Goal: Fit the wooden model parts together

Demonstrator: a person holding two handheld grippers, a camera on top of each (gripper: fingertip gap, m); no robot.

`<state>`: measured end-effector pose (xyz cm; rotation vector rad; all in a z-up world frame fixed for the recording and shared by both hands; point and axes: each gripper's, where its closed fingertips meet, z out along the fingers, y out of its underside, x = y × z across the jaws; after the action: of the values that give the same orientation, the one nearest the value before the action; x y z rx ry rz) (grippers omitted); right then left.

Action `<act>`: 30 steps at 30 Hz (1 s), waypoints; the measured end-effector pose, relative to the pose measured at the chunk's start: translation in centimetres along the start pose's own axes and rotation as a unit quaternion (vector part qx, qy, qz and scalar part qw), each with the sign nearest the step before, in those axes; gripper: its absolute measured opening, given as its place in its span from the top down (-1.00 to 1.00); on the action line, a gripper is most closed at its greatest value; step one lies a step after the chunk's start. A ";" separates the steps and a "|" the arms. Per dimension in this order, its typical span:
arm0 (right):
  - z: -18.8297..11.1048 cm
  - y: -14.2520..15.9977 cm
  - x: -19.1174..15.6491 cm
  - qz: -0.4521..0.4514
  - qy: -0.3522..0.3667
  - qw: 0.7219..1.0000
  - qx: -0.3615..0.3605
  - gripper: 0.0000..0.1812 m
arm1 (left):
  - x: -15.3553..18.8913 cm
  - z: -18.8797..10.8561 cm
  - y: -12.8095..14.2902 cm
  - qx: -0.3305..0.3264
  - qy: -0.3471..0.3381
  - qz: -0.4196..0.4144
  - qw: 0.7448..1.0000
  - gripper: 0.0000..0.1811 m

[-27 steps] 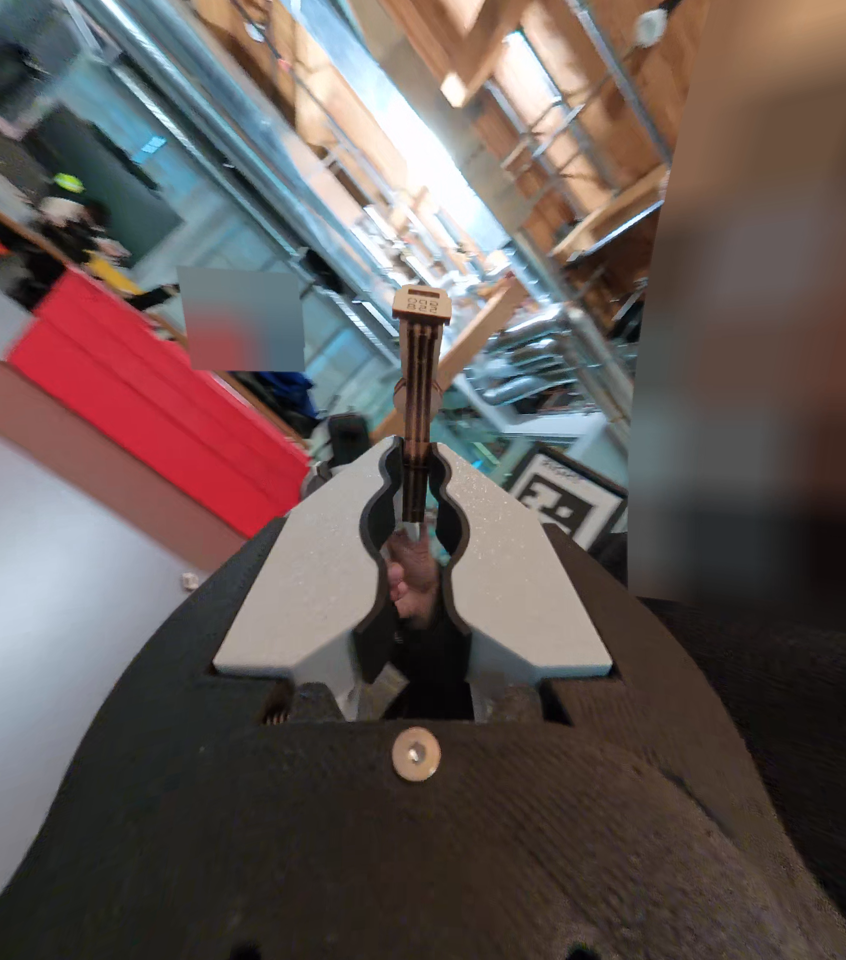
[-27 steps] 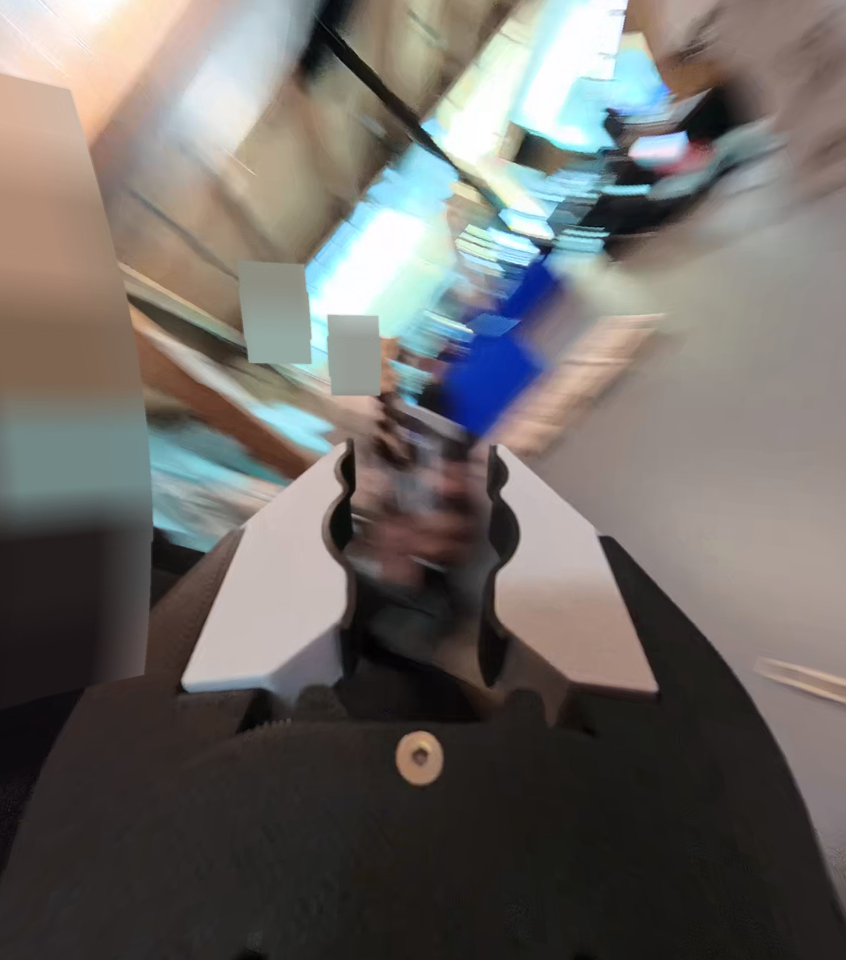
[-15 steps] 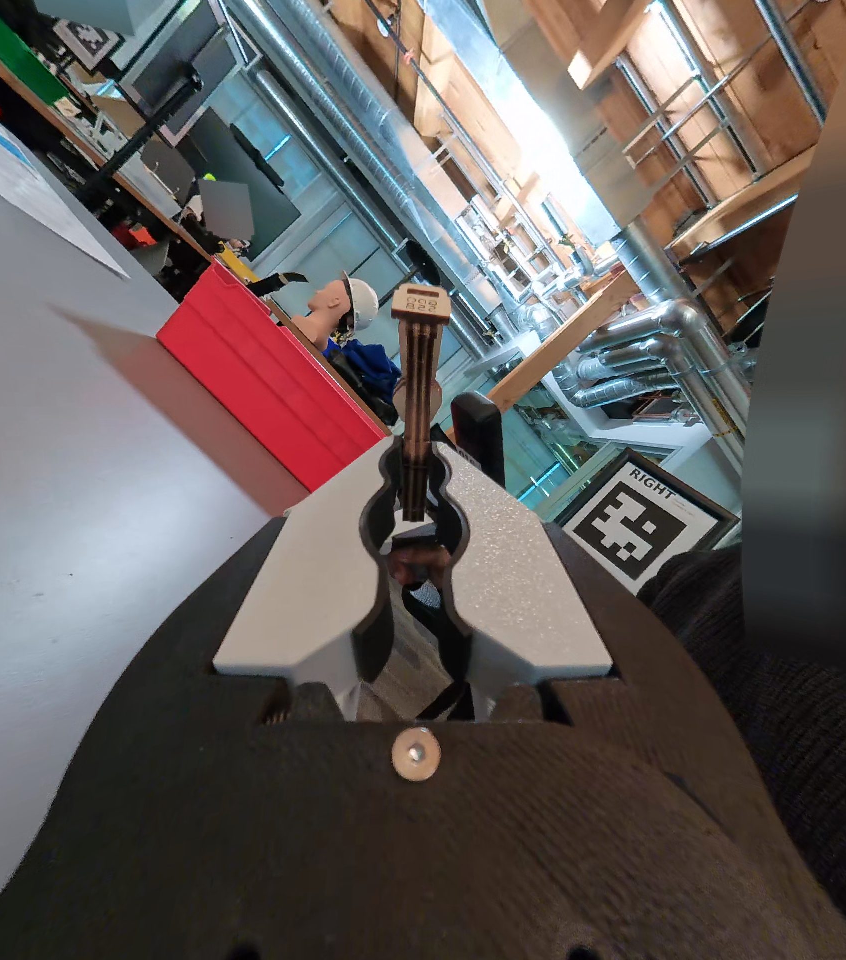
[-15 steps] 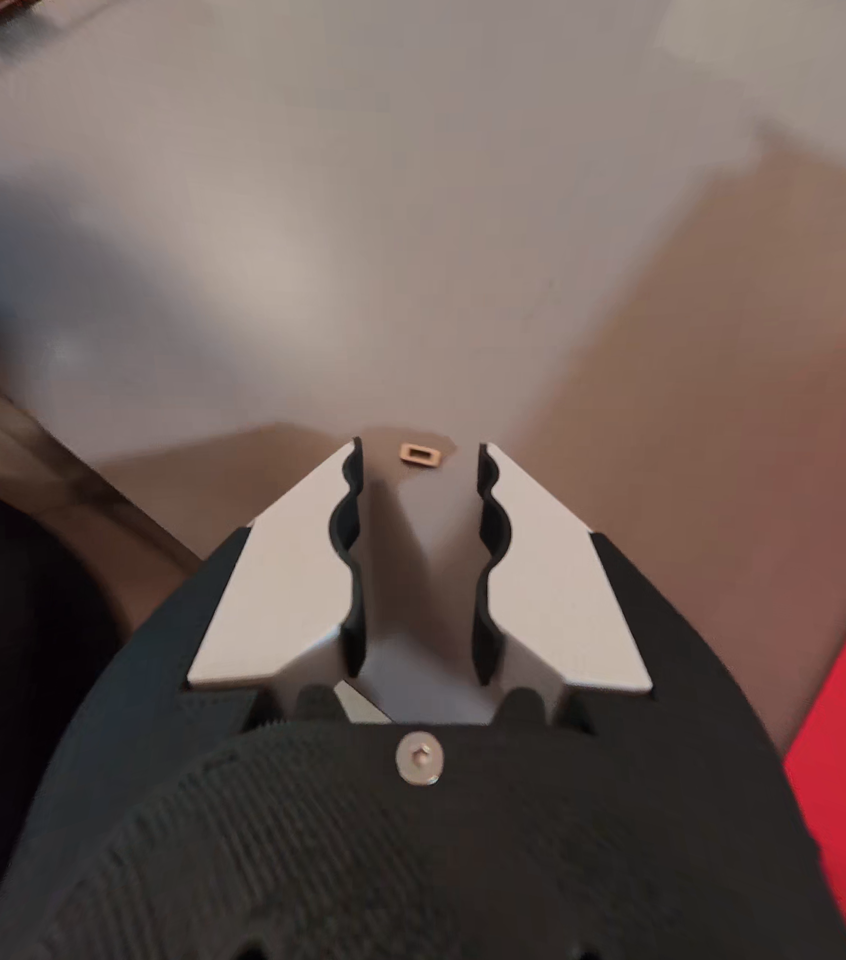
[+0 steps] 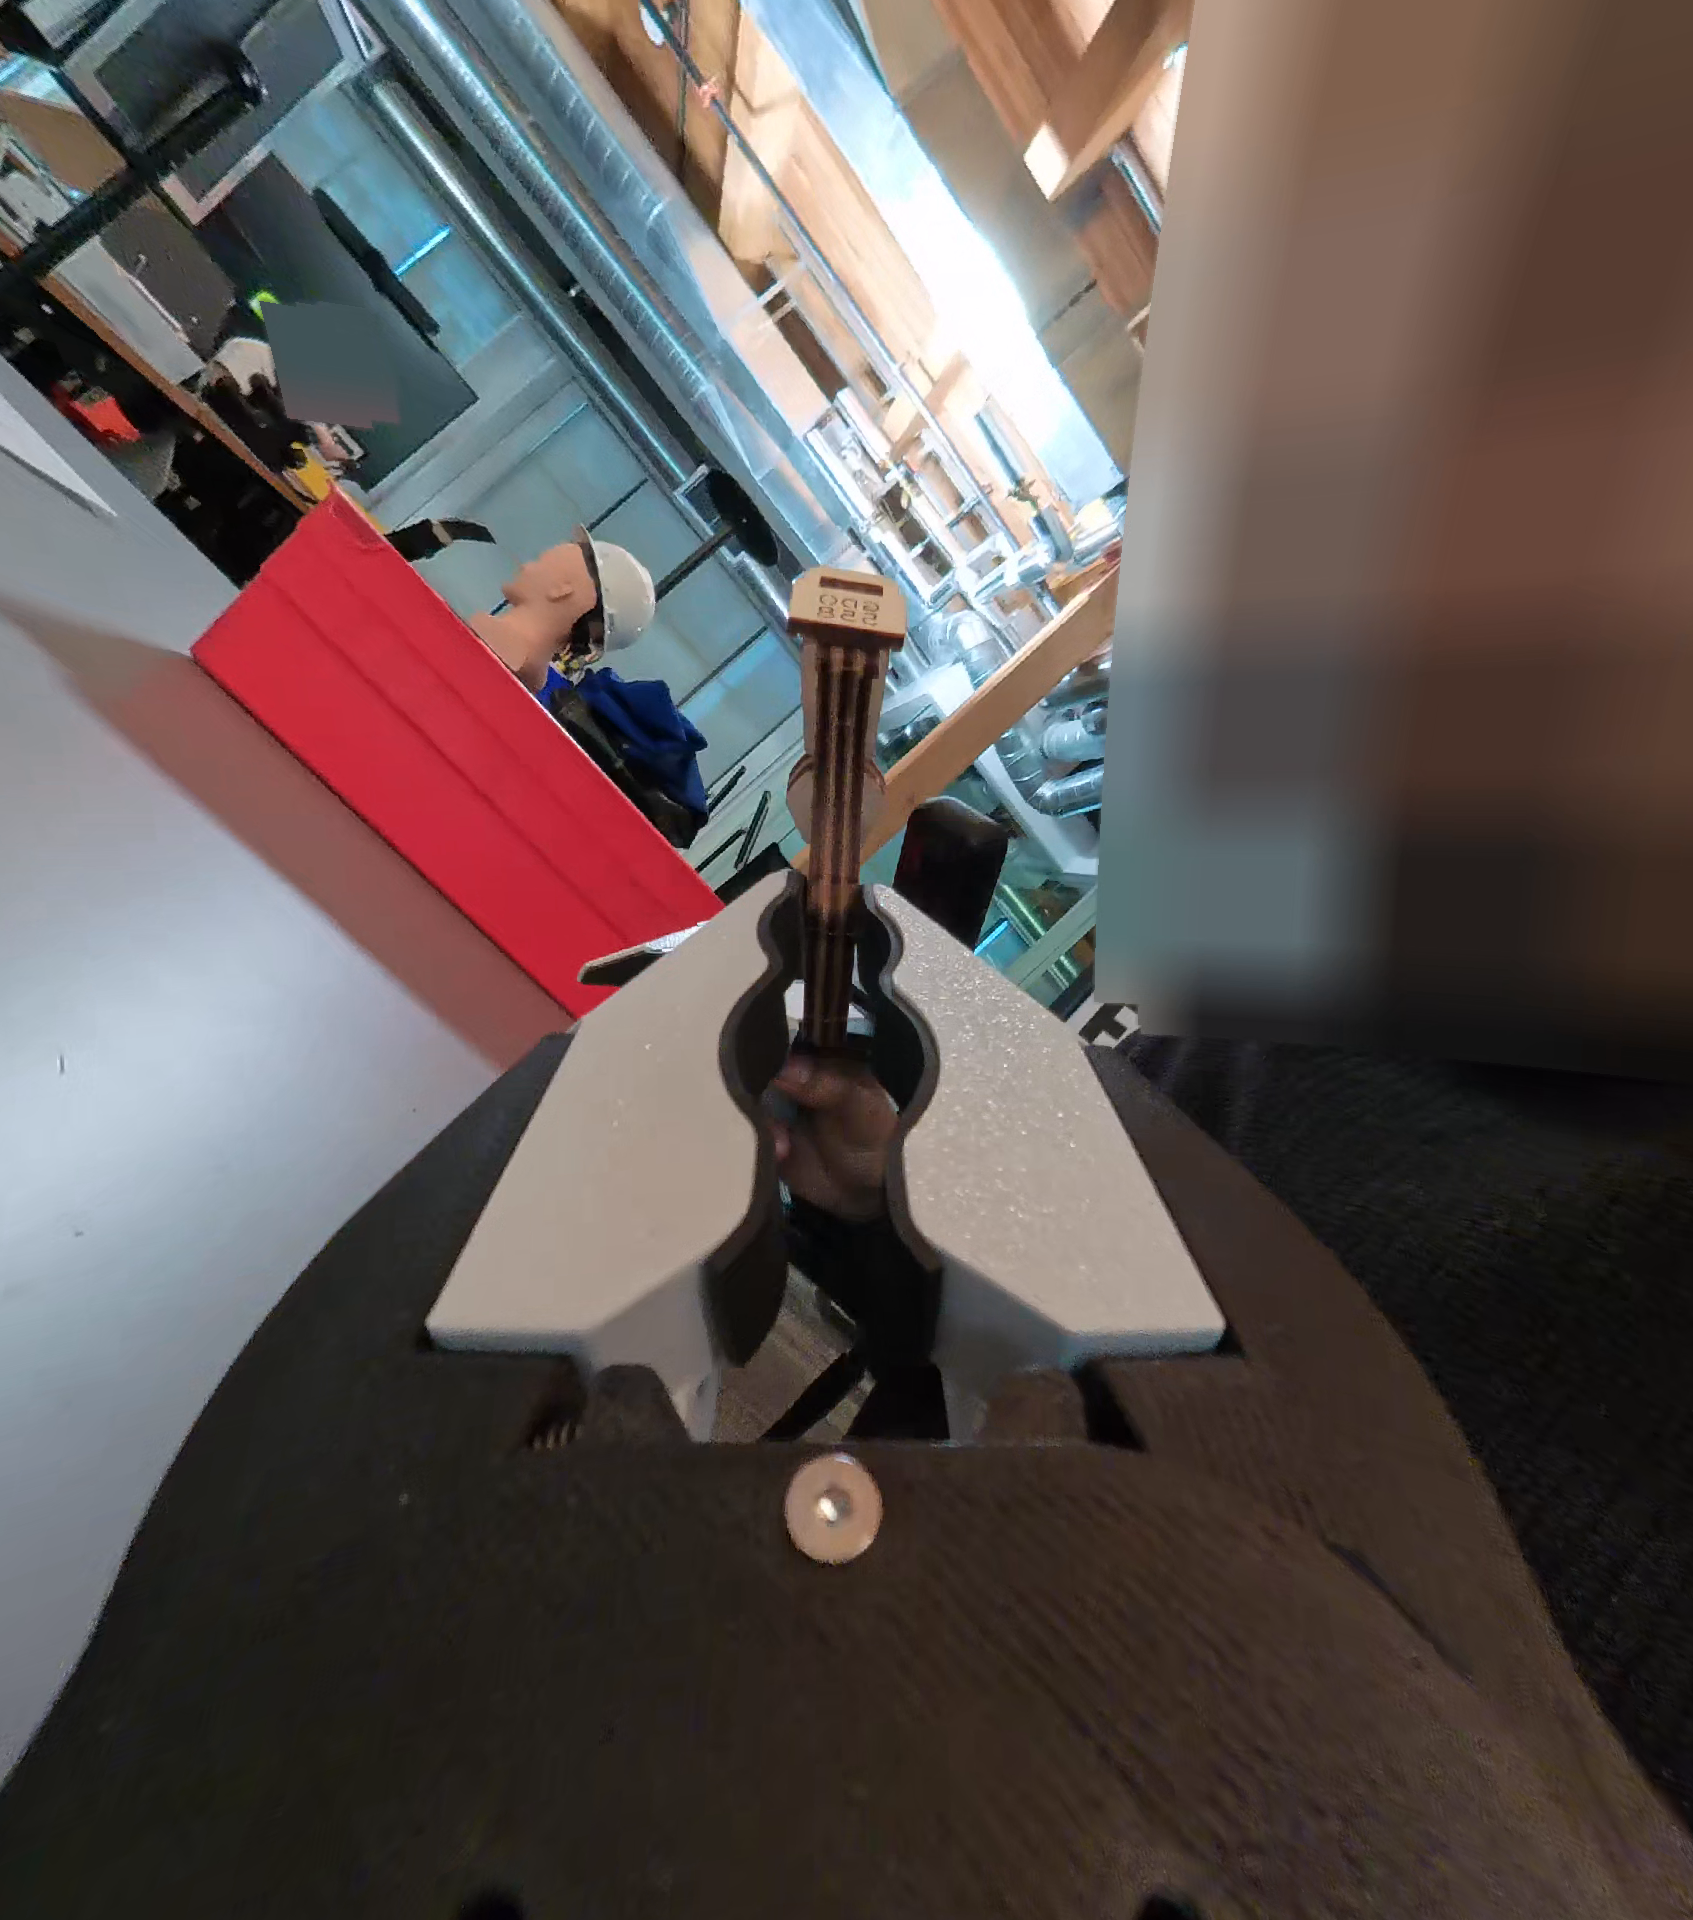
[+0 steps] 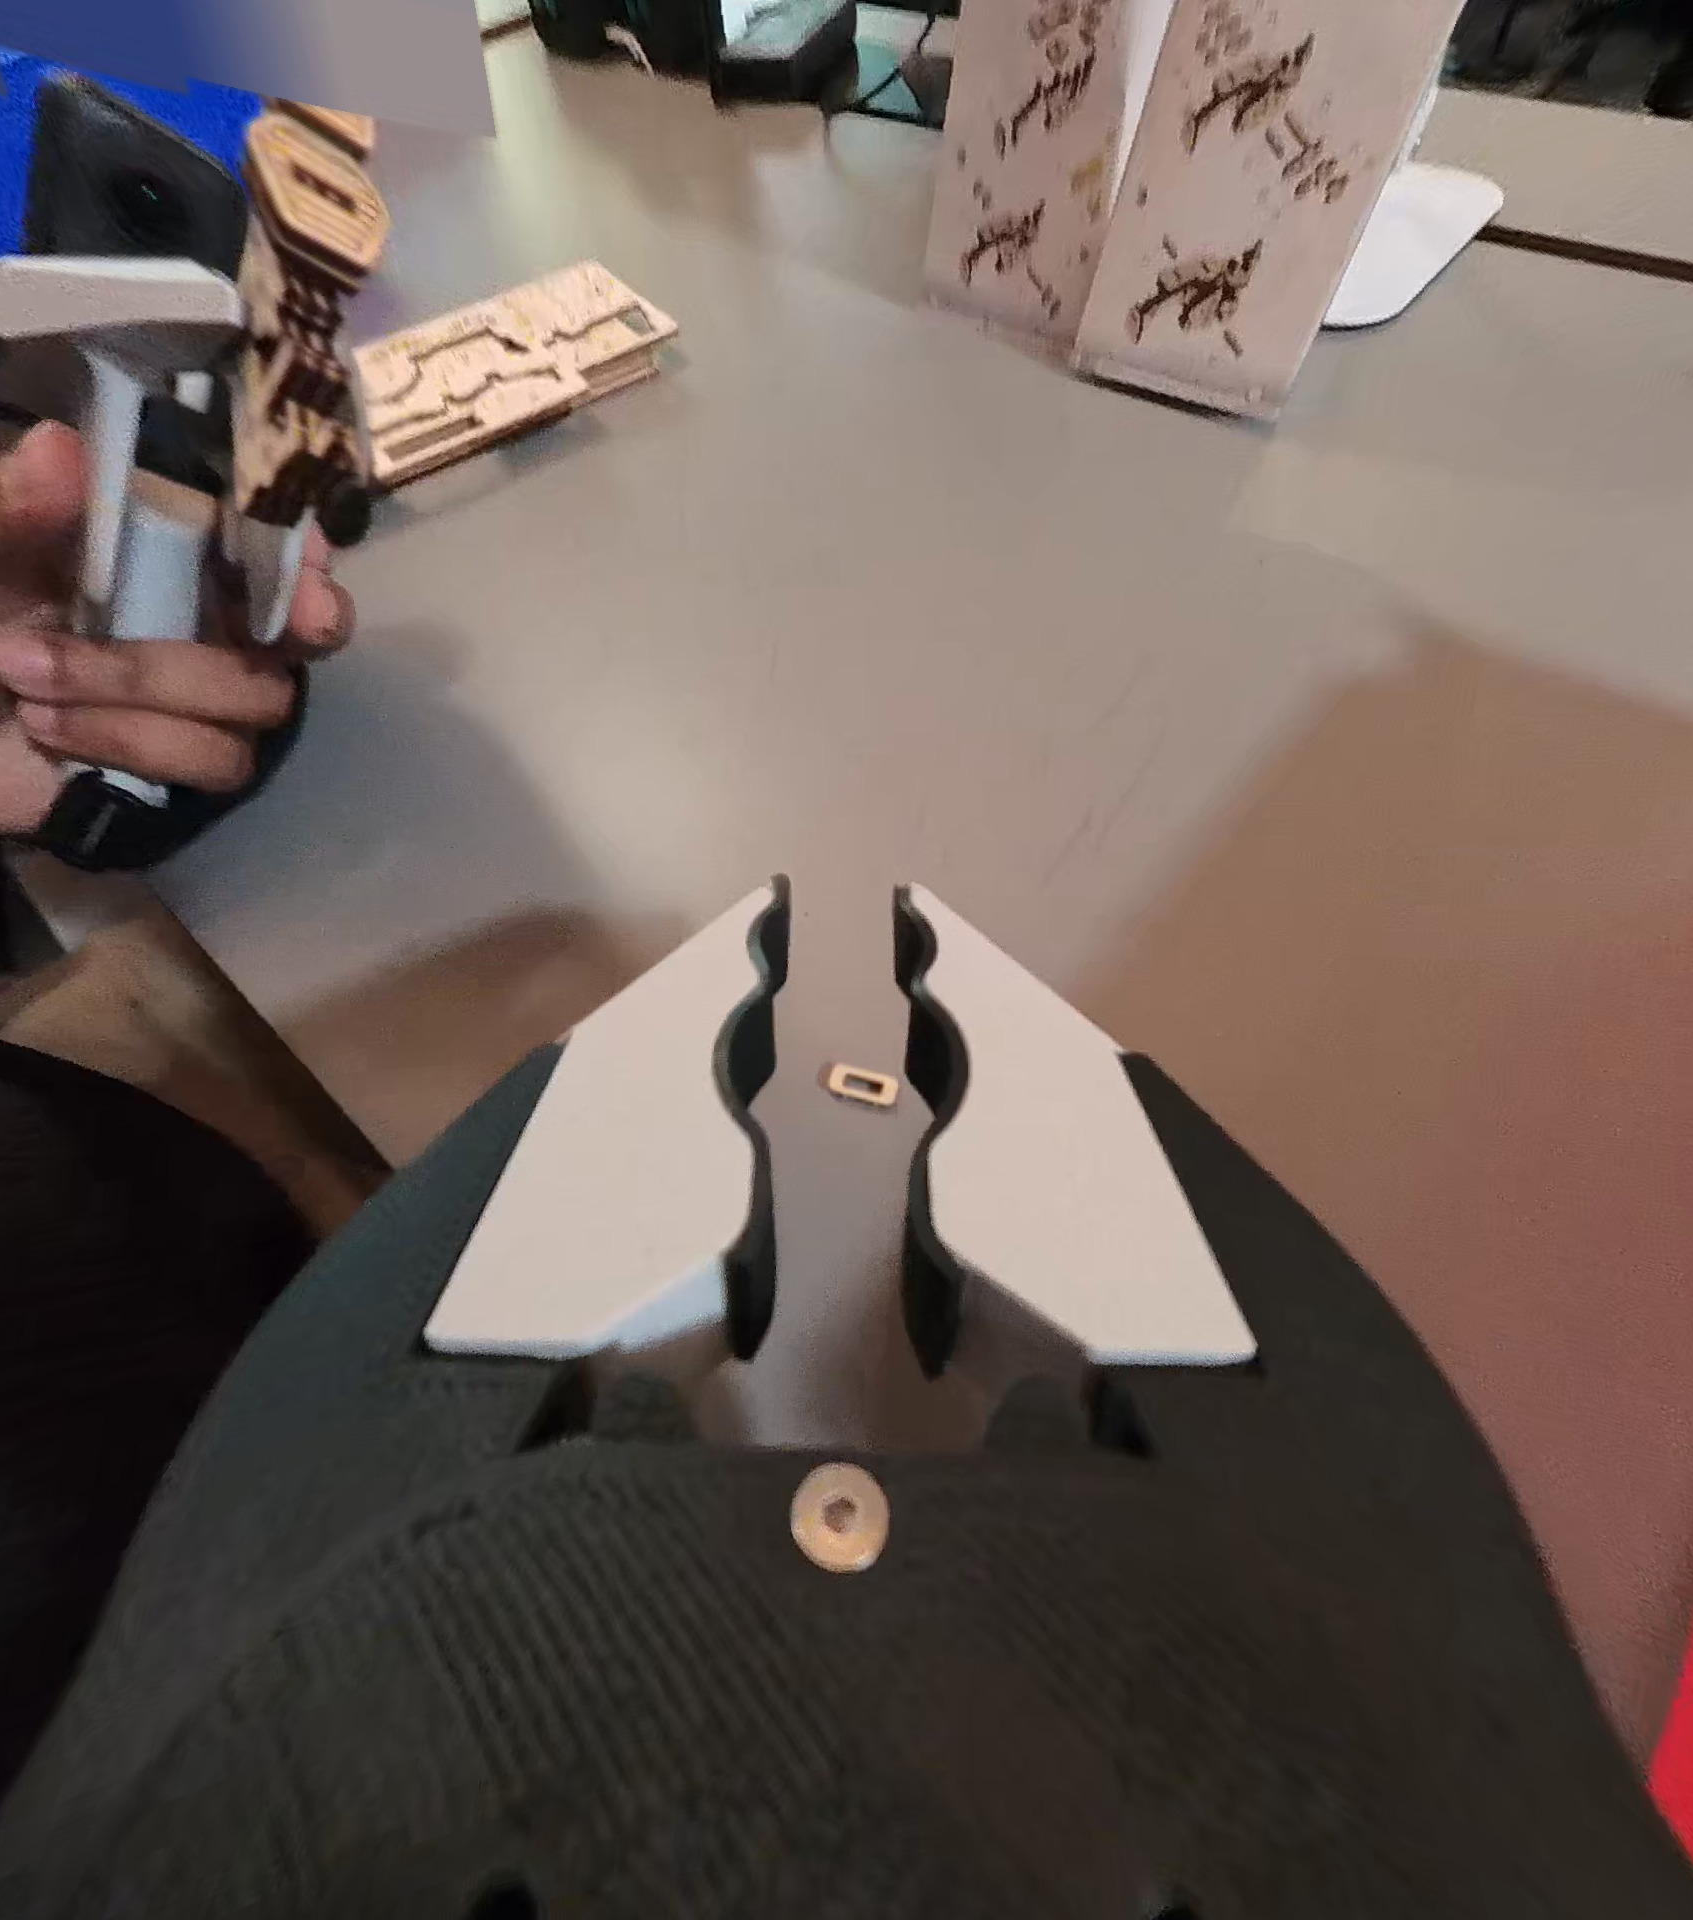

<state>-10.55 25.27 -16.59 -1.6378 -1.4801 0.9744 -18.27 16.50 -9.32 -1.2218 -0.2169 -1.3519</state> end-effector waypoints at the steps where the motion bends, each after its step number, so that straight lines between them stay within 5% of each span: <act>1: 0.0 -0.2 0.1 0.006 -0.008 1.000 0.009 0.84 | -0.3 0.3 -0.1 0.000 0.000 -0.008 1.000 0.93; 8: -1.6 -1.5 3.9 0.036 0.048 0.996 0.063 0.83 | -1.1 1.1 -1.2 0.011 0.017 -0.032 0.999 0.93; 12: -1.3 -2.4 3.4 0.058 0.023 0.995 0.072 0.74 | 0.6 1.5 -1.7 0.013 0.046 -0.041 0.998 0.92; 18: -1.2 -2.2 2.2 0.031 0.066 0.995 0.060 0.62 | 1.4 0.4 -1.2 -0.014 -0.018 0.072 0.997 0.93; 22: -1.2 -2.3 1.0 0.072 0.060 0.994 0.060 0.52 | 0.4 0.7 -1.0 -0.050 -0.050 0.061 0.996 0.93; 26: -1.3 -5.5 0.5 0.115 0.041 0.988 0.092 0.52 | -1.2 3.0 -0.6 -0.093 -0.070 0.125 0.985 0.93; 30: -1.2 -7.6 0.1 0.134 0.016 0.984 0.113 0.54 | -1.0 4.6 -4.4 -0.004 -0.060 0.211 0.976 0.93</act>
<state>-12.93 26.01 -9.30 -1.7021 -1.0993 1.2087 -19.80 21.61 -5.76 -1.2718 -0.0314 -0.9138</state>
